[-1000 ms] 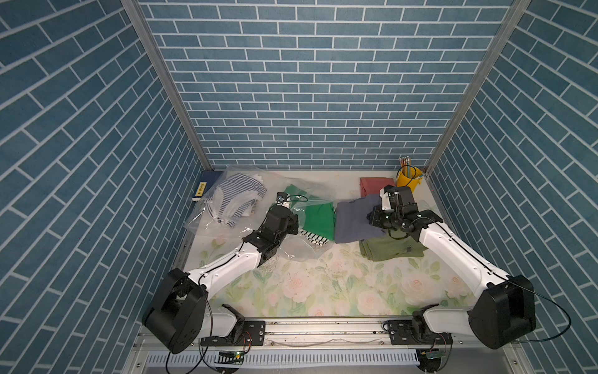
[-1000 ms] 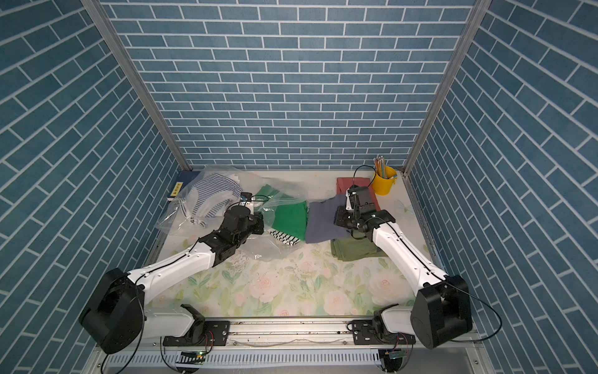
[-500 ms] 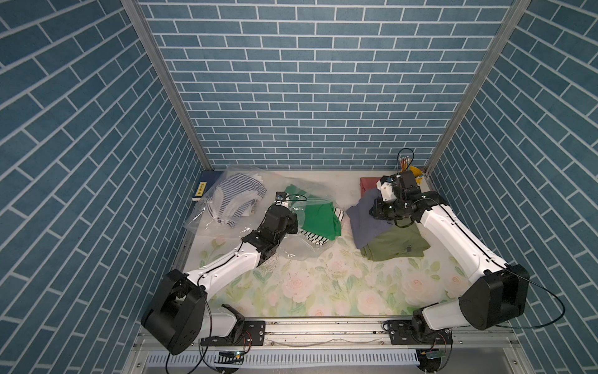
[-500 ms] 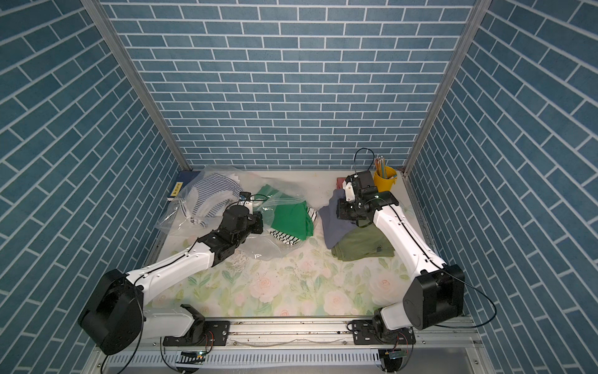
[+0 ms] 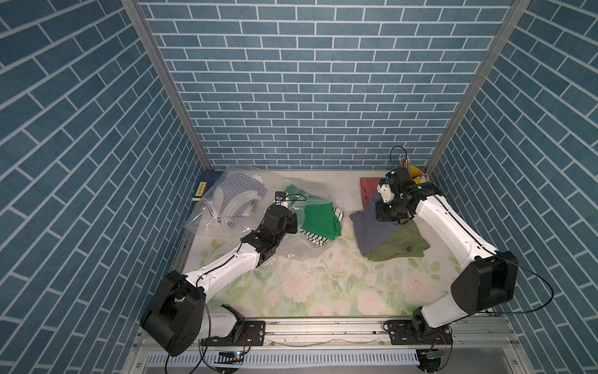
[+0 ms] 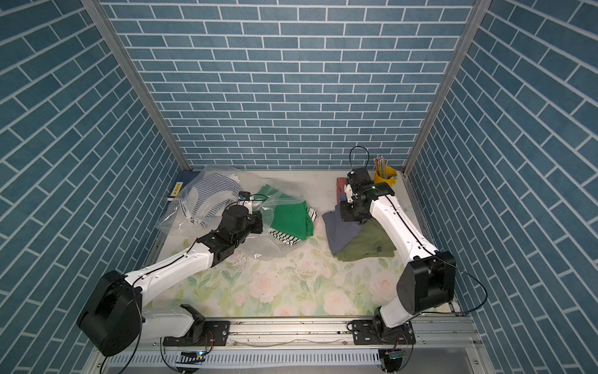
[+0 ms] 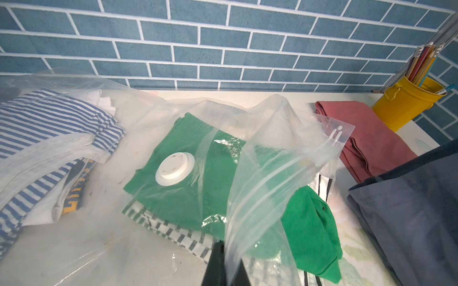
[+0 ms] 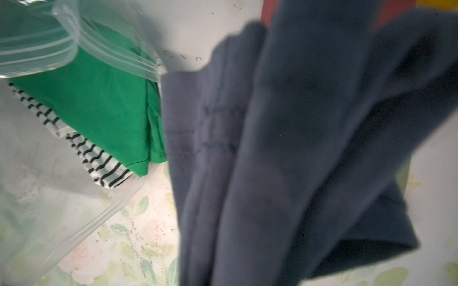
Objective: Take the tank top out of the vacuum bag
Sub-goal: Place the tank top at the center of the board.
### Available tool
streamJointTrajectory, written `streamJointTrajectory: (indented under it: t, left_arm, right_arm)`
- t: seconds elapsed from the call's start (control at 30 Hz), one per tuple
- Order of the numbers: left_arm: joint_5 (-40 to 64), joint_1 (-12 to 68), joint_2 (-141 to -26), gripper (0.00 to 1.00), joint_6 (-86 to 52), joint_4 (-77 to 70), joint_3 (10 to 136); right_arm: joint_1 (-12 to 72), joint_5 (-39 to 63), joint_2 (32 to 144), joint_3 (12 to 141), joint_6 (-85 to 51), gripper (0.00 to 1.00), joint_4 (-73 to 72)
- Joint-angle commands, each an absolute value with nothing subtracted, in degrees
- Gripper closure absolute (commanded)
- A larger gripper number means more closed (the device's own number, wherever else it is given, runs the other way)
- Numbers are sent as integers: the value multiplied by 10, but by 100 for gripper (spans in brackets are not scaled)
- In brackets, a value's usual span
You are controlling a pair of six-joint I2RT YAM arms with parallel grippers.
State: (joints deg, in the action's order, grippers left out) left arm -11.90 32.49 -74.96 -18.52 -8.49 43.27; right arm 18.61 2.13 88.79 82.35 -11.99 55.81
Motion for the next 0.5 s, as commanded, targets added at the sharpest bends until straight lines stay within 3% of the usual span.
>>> streamJointTrajectory:
  t: [0.0,0.47]
  left_arm:
    - [-128,318,-737,100,-180,-90,439]
    - [-127,317,-735,100,-180,-91,439]
  right_arm:
    - [173,-47,898,810,-108,100,590]
    - [125,-170,940,717,-132,100,475]
